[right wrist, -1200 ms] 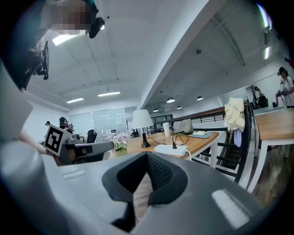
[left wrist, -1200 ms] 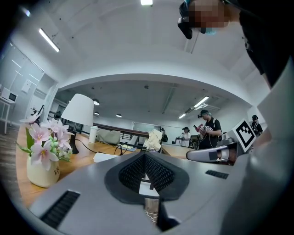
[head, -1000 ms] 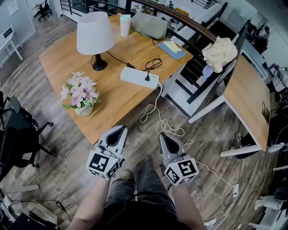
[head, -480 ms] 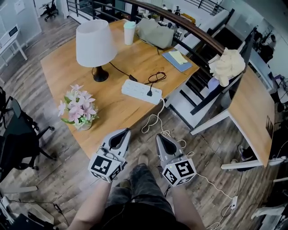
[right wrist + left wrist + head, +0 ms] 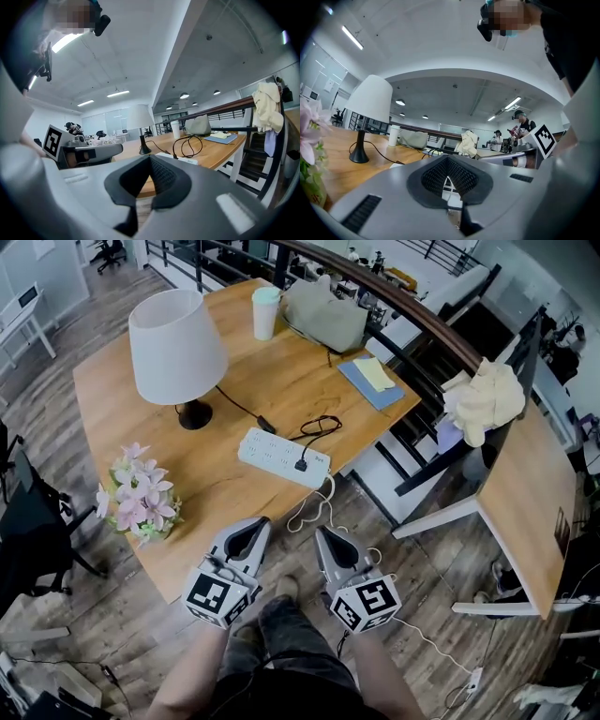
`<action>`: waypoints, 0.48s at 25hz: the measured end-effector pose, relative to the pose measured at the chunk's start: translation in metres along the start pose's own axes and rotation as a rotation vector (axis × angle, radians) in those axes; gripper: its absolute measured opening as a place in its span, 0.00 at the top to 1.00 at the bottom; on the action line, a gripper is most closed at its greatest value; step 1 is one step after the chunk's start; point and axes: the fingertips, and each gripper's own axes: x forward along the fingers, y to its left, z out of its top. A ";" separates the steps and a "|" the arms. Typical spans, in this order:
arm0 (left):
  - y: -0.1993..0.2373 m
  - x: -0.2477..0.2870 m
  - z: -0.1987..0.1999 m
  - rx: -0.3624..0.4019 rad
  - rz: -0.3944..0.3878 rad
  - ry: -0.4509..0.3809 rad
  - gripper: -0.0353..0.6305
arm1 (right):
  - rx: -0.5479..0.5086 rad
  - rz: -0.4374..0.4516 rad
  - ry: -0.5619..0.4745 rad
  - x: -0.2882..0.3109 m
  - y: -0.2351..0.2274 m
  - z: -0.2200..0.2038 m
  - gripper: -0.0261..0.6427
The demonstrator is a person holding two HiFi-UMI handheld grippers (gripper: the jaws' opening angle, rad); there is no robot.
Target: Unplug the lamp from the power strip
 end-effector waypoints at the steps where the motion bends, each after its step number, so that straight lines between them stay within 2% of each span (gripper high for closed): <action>1: 0.002 0.006 -0.002 -0.002 0.005 0.002 0.95 | 0.000 0.006 0.005 0.004 -0.005 0.000 0.95; 12: 0.013 0.059 -0.010 -0.013 0.039 0.023 0.95 | -0.024 0.088 0.050 0.042 -0.041 0.001 0.95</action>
